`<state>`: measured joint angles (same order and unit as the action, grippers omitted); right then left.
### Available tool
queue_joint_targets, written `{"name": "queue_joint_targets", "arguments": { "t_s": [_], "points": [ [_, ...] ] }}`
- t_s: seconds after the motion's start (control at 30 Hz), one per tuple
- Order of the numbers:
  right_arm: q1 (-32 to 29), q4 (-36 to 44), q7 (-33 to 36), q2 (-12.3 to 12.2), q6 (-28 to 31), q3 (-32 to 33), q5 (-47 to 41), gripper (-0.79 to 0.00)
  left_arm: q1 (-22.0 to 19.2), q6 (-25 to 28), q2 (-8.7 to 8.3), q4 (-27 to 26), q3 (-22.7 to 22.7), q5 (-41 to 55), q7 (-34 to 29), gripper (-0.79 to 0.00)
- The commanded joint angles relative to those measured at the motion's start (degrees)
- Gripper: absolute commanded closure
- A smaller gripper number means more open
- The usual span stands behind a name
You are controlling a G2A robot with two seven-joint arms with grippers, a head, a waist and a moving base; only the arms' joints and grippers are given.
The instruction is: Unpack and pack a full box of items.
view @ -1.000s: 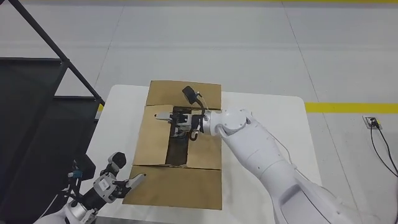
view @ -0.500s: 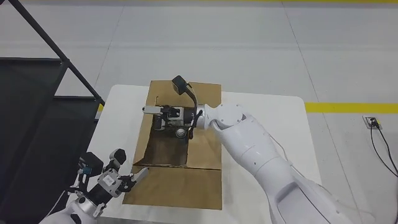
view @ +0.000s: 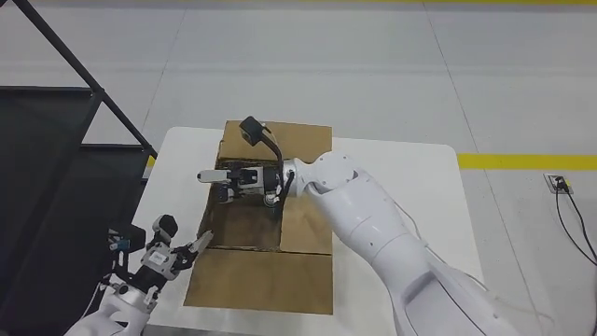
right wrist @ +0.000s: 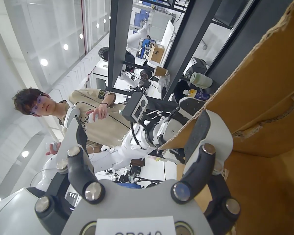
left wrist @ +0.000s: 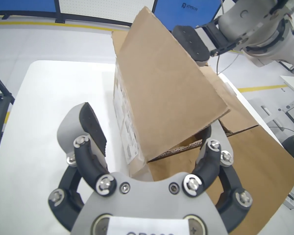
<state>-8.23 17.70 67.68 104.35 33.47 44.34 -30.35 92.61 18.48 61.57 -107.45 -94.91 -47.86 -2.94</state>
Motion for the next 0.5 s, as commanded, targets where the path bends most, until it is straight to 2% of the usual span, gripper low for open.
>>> {"name": "queue_joint_targets", "arguments": {
  "t_s": [0.0, 0.23, 0.47],
  "points": [
    [0.2, -0.6, 1.1, 0.1, 0.7, 0.2, -0.1, -0.785, 0.0, -0.7, 0.03, 0.3, -0.7, 0.7, -0.3, -0.785],
    [0.5, -0.7, -0.1, -0.5, 3.2, 1.1, 1.3, -0.785, 1.0, -1.1, 0.12, 0.3, -3.6, 3.0, 0.5, -0.785],
    [-0.9, 3.1, -5.1, -3.8, 8.2, 3.0, 4.2, -0.785, 1.7, -3.0, 0.13, 2.0, -6.6, 3.9, -1.1, -0.785]
  ]
}}
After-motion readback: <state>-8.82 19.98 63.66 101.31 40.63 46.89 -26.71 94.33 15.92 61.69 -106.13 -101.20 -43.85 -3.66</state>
